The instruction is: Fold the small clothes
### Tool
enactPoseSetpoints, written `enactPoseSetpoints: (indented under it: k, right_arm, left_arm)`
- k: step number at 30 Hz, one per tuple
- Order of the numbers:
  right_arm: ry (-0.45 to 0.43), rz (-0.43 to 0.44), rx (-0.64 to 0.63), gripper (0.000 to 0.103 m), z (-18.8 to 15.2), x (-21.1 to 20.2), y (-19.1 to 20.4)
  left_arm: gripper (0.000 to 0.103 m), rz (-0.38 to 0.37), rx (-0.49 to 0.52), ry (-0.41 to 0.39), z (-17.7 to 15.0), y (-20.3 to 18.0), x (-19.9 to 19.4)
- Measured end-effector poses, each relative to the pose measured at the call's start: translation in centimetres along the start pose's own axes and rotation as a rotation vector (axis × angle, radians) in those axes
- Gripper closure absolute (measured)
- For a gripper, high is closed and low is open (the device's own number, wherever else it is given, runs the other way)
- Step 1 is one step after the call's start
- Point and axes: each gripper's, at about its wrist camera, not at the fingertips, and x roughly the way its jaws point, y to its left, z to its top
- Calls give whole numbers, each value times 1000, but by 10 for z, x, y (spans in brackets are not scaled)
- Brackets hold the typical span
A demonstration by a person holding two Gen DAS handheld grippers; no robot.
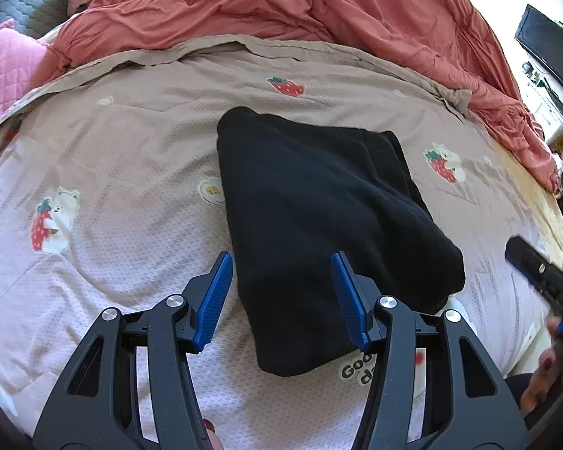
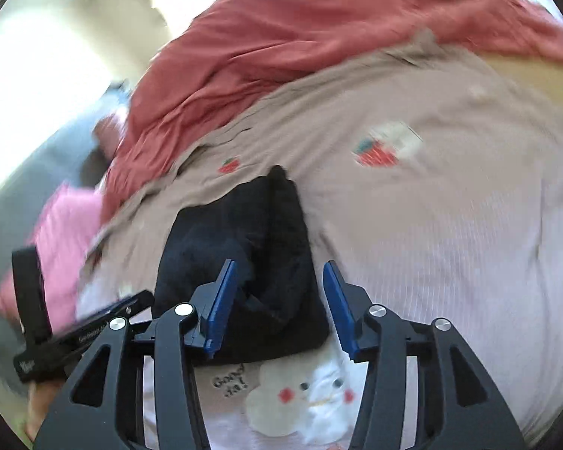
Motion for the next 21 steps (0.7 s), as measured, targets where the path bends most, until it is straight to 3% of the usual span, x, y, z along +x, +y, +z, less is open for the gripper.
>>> enactPoseSetpoints:
  k: [3, 9, 14, 18, 19, 21]
  right_arm:
    - [62, 95, -75, 56, 1, 7, 6]
    - [117, 76, -332, 56, -1, 29, 40]
    - [221, 48, -354, 56, -2, 65, 35]
    - [336, 78, -330, 56, -10, 88, 23]
    - [357, 81, -314, 58, -12, 91, 20]
    - [383, 132, -287, 79, -11, 91, 17]
  left_arm:
    - [57, 17, 33, 0, -4, -6, 5]
    - [57, 27, 68, 1, -9, -13, 8]
    - [56, 36, 70, 16, -10, -10, 12]
    - [54, 29, 53, 25, -11, -6, 15]
    - [54, 29, 52, 26, -11, -6, 16]
    - [54, 25, 51, 32, -12, -6, 17]
